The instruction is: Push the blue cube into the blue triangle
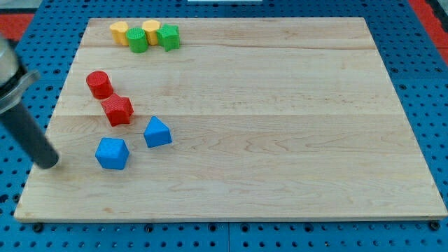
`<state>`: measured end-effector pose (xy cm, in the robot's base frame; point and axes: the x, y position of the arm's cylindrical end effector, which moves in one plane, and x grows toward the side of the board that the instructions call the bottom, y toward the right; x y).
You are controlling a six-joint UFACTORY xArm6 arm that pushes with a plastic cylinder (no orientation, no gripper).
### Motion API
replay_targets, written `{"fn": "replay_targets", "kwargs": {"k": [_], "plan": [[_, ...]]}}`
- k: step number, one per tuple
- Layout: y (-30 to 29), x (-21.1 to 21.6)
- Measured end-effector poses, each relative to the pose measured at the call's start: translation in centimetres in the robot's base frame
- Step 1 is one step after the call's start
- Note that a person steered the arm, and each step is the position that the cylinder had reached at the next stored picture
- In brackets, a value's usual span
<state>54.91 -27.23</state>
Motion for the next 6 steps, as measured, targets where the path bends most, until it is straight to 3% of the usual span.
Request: {"fn": "replay_targets", "kwargs": {"k": [1, 2, 4, 5, 6], "plan": [[-0.8, 3.1], [1.4, 2.0], [12.1, -2.5], [15.0, -2.8], [11.9, -1.9]]}}
